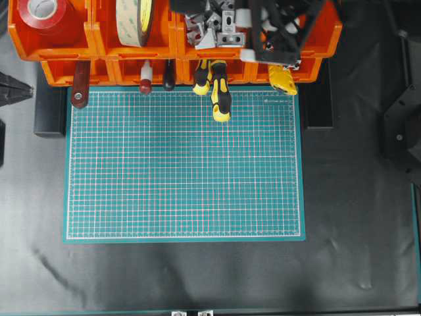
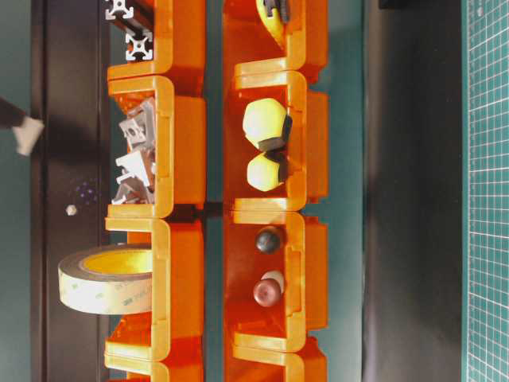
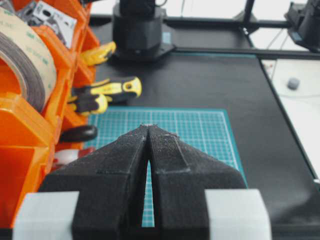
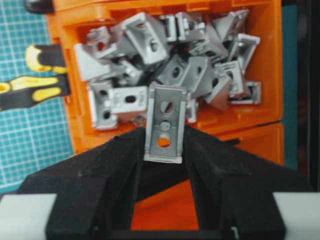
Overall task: Pick corner brachets from container rack with right arm.
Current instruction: 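Lift the bracket out of the bin and carry it over the mat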
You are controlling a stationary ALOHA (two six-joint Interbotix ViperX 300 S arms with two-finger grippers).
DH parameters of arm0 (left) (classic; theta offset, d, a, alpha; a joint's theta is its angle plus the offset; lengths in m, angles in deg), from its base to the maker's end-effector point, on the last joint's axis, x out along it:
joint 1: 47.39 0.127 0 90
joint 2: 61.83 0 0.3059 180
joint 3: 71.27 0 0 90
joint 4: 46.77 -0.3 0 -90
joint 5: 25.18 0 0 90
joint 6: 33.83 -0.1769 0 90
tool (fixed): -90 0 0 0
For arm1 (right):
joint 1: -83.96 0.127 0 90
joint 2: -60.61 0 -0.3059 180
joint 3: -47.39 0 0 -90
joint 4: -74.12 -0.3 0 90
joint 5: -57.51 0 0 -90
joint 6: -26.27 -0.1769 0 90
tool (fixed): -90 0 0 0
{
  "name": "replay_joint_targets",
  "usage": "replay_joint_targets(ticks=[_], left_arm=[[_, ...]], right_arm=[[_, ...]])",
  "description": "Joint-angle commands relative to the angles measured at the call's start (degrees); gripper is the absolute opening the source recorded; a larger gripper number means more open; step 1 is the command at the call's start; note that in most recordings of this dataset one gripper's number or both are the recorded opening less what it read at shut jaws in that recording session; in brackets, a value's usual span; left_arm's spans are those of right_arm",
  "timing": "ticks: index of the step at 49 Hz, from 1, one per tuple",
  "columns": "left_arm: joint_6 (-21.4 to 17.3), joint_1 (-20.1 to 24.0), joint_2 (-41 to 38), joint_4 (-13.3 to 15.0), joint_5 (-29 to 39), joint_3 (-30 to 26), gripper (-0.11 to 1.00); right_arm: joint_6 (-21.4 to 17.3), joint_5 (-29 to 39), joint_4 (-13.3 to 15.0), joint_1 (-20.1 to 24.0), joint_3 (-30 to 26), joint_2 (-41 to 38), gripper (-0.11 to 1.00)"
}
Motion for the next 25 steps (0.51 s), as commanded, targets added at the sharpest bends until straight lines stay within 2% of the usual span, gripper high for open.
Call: replay_joint_targets(ticks=[1, 11, 18, 25], left_arm=[[0.09, 0.26, -0.26, -0.18, -0.26, -1.32, 0.0], [0.09, 0.35, 0.26, -0.18, -0.09, -1.49, 0.0], [0.09, 0.35, 1.23, -0.18, 0.79, -1.67, 0.0], [0.09, 0.35, 1.85, -0.18, 2.02, -1.85, 0.0]], right_arm=[[-0.97, -0.62, 0.44, 2.64, -0.62, 3.43, 0.25], [-5.54, -4.48, 0.44, 9.23, 4.04, 7.73, 0.25], [-10.28, -7.82, 0.44, 13.45, 10.81, 10.72, 0.25], [-17.31, -11.87, 0.44, 16.88, 19.16, 13.97, 0.25]])
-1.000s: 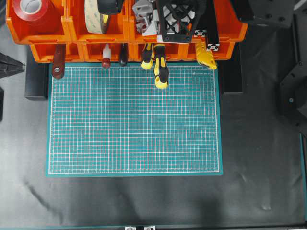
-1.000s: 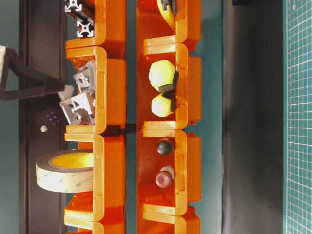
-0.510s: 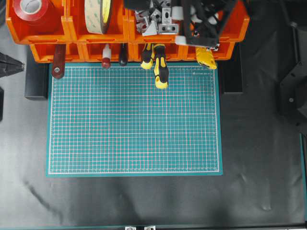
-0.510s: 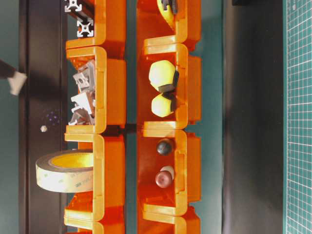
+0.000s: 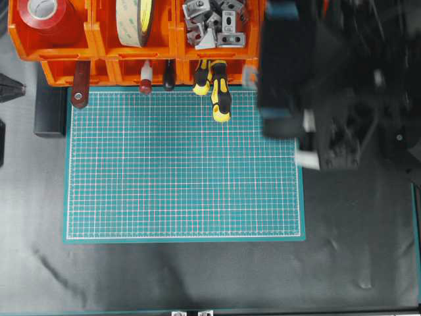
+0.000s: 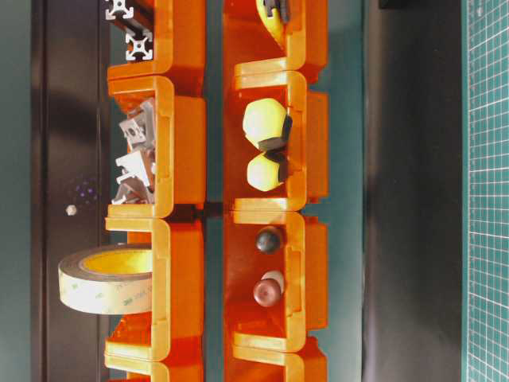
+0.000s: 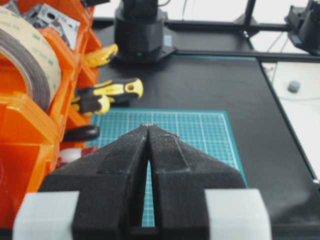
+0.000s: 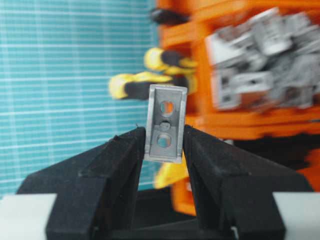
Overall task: Pick corner brachets from container rack with right arm.
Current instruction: 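Lift the bracket out of the bin and carry it over the mat, then lower the bracket onto the teal mat and open the right gripper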
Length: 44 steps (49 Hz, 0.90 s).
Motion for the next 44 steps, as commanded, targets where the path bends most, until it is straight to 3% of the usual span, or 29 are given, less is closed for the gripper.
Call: replay_joint_targets(ticks=[1, 21, 44], left_arm=[[0.09, 0.09, -0.09, -0.18, 0.35, -1.76, 0.0], [0.97, -0.09, 0.18, -0.18, 0.44, -1.85, 0.0], [2.64, -0.62, 0.53, -0.18, 0.35, -2.02, 0.0]], right_arm=[[-2.9, -3.34, 0.26, 1.49, 3.78, 2.9, 0.25], [-16.88, -27.51, 0.26, 3.52, 26.37, 8.44, 0.25], [-19.42, -46.41, -0.79, 1.93, 40.34, 8.96, 0.25]])
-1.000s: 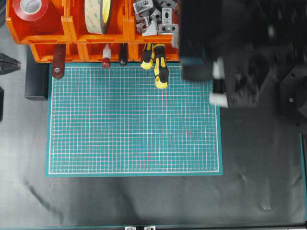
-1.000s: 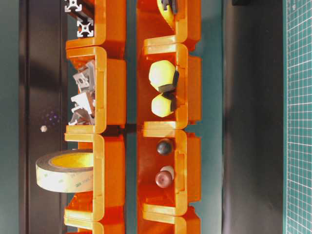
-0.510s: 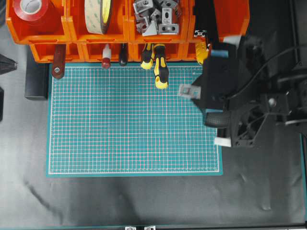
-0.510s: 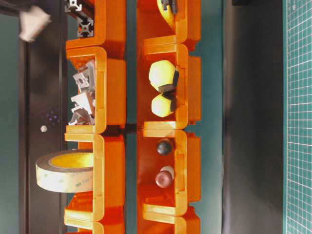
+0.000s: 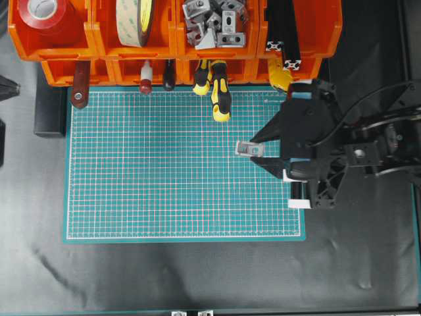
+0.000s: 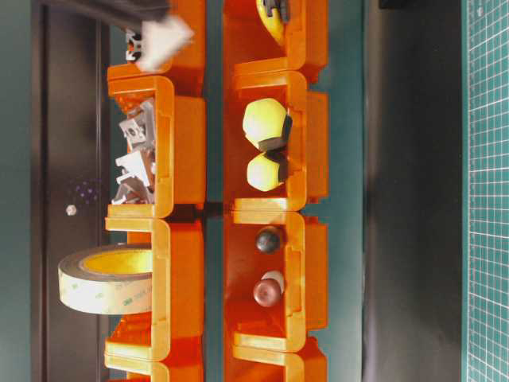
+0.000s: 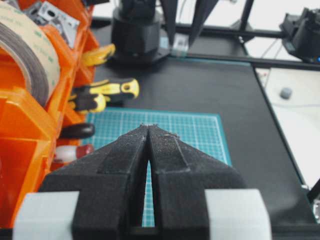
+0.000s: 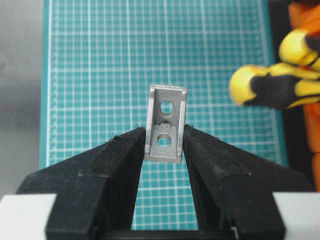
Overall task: Pick corner brachets from container rack with right arm.
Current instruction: 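Lower the bracket onto the teal mat and open the right gripper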
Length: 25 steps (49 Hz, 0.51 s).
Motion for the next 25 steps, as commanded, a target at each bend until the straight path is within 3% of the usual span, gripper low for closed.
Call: replay_joint_targets(ticks=[1, 12, 25], left_arm=[[0.09, -0.44, -0.44, -0.18, -0.26, -1.76, 0.0], [0.09, -0.53, -0.35, -0.18, -0.44, -1.76, 0.0], [0.09, -0.53, -0.53, -0.18, -0.44, -1.67, 0.0]], right_arm=[[-0.88, -5.19, -0.26, -0.09, 1.93, -0.62, 0.25], [-2.99, -12.83, -0.26, -0.62, 4.04, -8.35, 0.25], [-2.9, -17.14, -0.18, -0.7, -1.23, -20.3, 0.25]])
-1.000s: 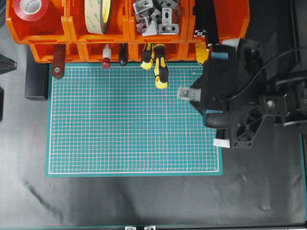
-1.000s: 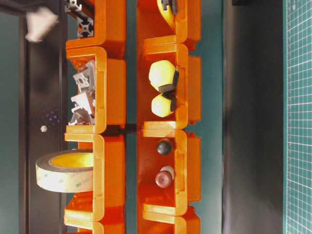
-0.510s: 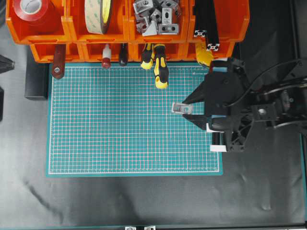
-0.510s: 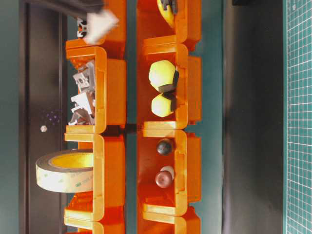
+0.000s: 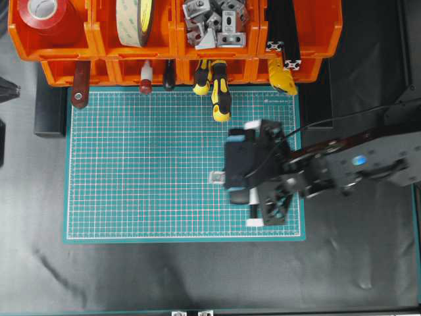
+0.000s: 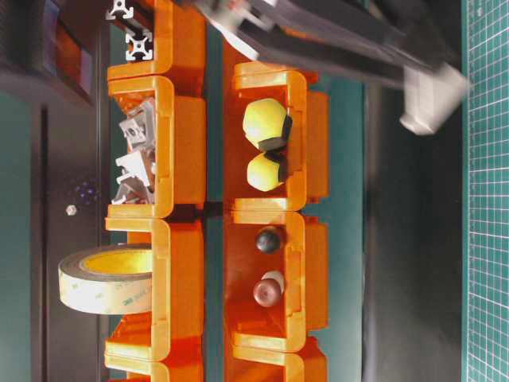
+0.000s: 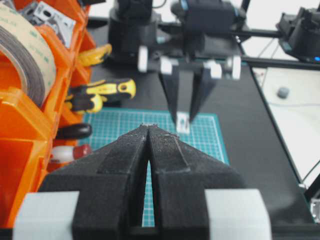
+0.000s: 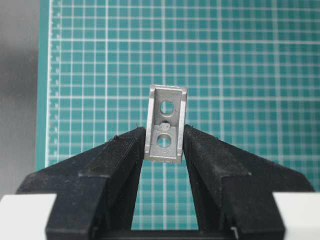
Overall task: Pick corner brachets from container rack with right arm.
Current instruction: 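Lower the bracket onto the teal mat and open the right gripper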
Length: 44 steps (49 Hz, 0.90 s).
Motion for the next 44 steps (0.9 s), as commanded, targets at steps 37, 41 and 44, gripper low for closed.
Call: replay_joint_targets(ticks=[37, 41, 44], left_arm=[[0.18, -0.09, -0.62, -0.18, -0.44, -1.67, 0.0], [0.18, -0.09, -0.53, -0.18, -0.44, -1.67, 0.0], [0.18, -0.18, -0.53, -0.18, -0.44, -1.67, 0.0]], right_arm=[[0.0, -0.62, 0.18, -1.93, -7.47, -9.4, 0.25], [0.09, -0.7, 0.18, -2.29, -7.56, -9.49, 0.25], [0.09, -0.7, 0.18, -2.29, -7.56, -9.49, 0.25]])
